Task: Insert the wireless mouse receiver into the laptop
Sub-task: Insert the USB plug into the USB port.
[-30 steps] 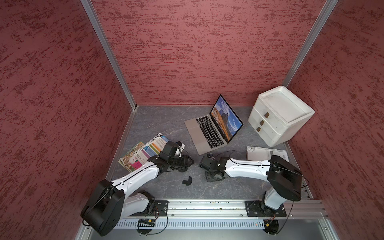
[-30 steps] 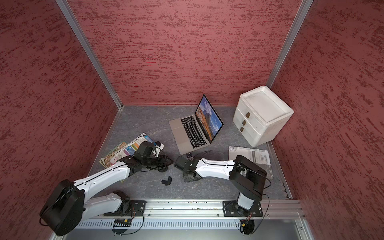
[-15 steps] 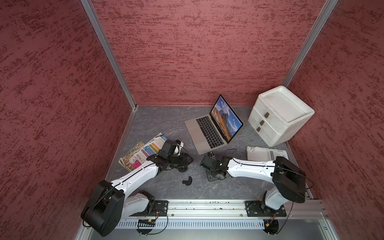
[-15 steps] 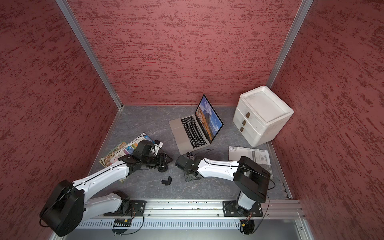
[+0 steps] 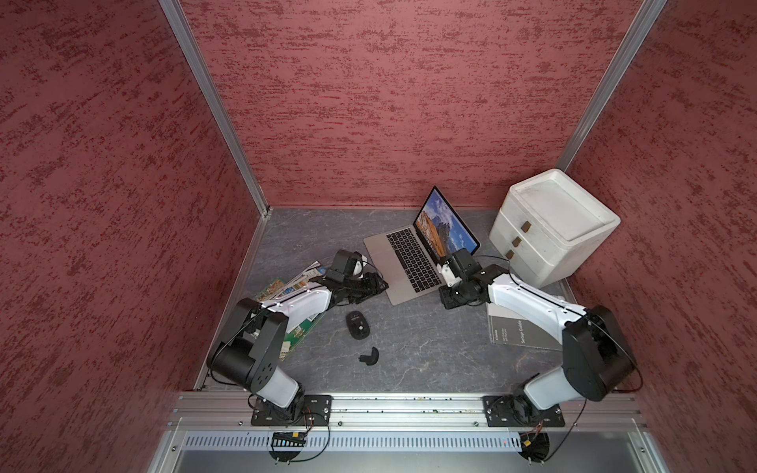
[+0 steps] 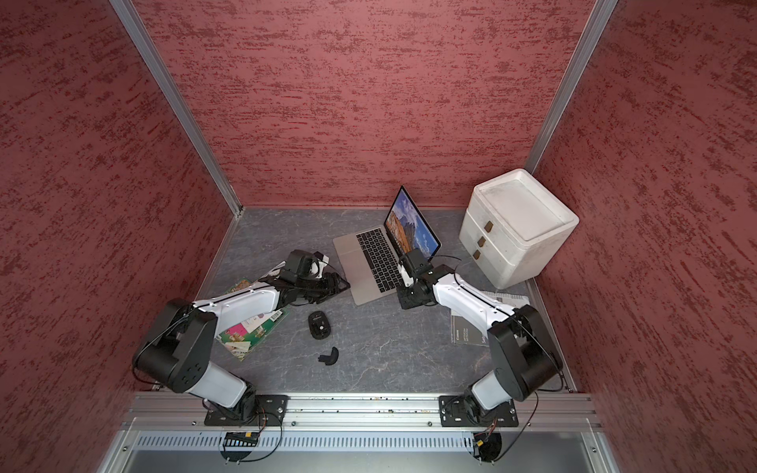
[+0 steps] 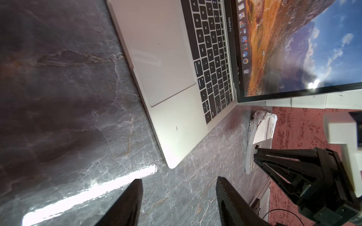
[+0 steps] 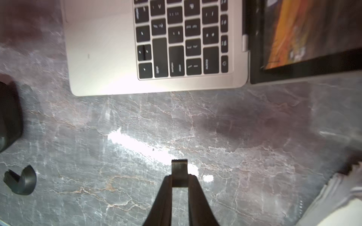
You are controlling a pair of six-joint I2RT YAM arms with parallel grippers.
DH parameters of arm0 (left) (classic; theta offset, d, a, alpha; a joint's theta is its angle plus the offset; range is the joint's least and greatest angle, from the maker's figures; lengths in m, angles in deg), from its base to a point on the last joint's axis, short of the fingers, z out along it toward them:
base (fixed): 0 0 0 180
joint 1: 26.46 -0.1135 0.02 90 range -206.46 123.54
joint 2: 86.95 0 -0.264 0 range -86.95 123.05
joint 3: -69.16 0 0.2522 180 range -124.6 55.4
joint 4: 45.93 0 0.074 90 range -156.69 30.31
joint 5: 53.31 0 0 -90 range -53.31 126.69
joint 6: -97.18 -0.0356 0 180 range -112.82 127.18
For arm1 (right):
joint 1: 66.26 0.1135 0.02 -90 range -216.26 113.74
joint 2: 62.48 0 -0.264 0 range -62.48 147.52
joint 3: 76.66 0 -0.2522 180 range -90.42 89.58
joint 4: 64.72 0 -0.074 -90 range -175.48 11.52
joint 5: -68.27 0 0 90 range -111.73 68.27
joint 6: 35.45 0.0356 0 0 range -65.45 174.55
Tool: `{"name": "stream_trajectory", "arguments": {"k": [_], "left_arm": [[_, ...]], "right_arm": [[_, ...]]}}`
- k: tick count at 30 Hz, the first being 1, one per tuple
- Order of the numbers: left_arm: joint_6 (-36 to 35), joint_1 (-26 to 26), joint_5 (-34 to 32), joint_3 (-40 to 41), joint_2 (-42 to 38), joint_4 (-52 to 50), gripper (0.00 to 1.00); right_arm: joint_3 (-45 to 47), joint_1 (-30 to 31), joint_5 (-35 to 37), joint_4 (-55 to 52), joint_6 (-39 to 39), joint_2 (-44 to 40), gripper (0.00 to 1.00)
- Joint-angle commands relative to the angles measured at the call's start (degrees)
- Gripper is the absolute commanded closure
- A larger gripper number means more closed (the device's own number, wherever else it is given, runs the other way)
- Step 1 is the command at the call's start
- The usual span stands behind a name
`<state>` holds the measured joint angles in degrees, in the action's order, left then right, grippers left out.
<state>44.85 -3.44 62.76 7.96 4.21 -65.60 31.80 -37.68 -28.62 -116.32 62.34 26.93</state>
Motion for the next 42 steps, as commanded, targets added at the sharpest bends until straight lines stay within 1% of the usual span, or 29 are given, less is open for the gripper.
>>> {"name": "stream_trajectory", "arguments": {"k": [1,3,6,10,14,18,24,28,42], "left_arm": [[-1.6,-1.7,-0.6,-3.0,3.4,1.5,0.36],[-2.5,-2.3,-0.3,-4.4,5.8,1.6,0.36],[-2.1,-3.8,1.4,-4.9,8.9,3.6,0.36],[-2.3,-3.9,1.3,-5.5,11.7,4.5,0.36],[-2.9,-4.1,1.7,-6.7,14.4,4.5,0.36],[-2.5,-4.9,2.0,-7.0,16.4,5.8,0.39],[-2.3,-5.6,2.6,-7.3,17.9,6.2,0.43],[-2.3,-5.9,2.7,-7.5,18.5,6.4,0.45],[-2.5,-6.3,3.1,-8.0,19.1,6.3,0.46]], "right_arm": [[-1.6,-1.1,-2.8,1.4,-5.2,2.4,0.89],[-1.9,-1.9,-2.8,2.8,-5.2,4.2,0.90],[-2.1,-2.3,-2.6,4.8,-5.4,6.5,0.90],[-3.1,-2.7,-1.2,6.3,-5.1,9.7,0.91],[-3.2,-3.8,-0.9,9.2,-4.8,11.2,0.92],[-5.2,-4.7,-0.7,8.7,-4.7,13.1,0.93],[-8.1,-5.2,-0.8,7.6,-5.2,15.8,0.94],[-8.2,-5.3,-0.8,7.8,-5.4,15.7,0.96],[-7.7,-5.3,0.0,8.9,-4.3,15.4,0.99]]}}
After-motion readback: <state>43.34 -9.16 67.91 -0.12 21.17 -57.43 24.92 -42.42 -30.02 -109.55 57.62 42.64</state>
